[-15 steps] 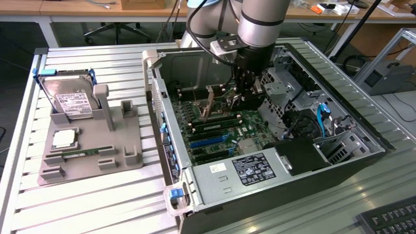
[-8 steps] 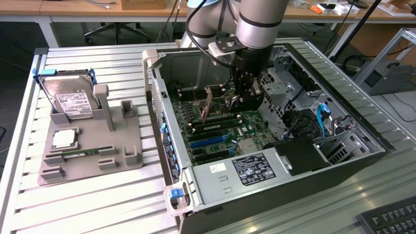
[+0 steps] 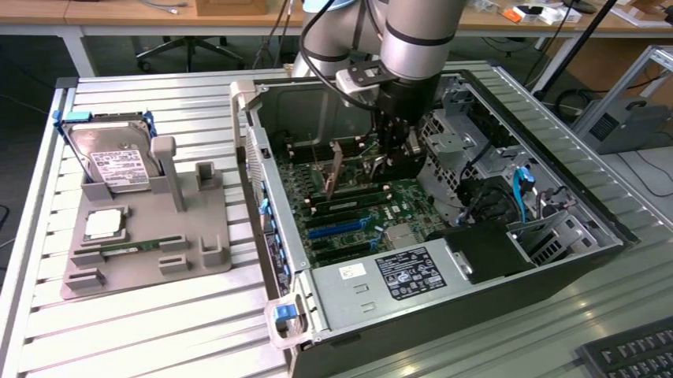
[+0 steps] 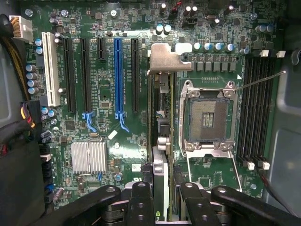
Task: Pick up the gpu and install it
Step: 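Insert the gpu into the slot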
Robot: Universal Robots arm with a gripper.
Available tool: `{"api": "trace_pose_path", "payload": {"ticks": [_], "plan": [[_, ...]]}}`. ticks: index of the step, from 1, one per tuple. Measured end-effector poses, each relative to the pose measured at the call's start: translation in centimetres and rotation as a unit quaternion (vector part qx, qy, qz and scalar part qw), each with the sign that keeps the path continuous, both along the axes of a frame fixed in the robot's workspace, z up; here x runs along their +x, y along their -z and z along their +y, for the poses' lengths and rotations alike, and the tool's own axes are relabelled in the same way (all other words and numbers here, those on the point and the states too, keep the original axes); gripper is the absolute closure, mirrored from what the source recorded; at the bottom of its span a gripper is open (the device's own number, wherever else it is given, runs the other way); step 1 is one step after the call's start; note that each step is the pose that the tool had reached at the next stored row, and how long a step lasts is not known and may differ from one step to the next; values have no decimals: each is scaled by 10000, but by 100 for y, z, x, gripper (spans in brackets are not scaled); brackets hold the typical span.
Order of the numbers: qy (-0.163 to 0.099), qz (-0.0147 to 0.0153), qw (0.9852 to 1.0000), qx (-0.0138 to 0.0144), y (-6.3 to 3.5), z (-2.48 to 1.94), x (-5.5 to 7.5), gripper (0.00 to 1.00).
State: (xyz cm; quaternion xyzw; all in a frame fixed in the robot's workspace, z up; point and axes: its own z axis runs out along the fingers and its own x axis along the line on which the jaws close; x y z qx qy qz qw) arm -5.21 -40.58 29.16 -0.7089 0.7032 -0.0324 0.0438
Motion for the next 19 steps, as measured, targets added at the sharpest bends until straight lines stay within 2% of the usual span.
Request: {"api": "trace_pose_path", "payload": {"ticks": [19], "plan": [[0, 0, 10000, -15, 28, -9, -29, 73]]}}
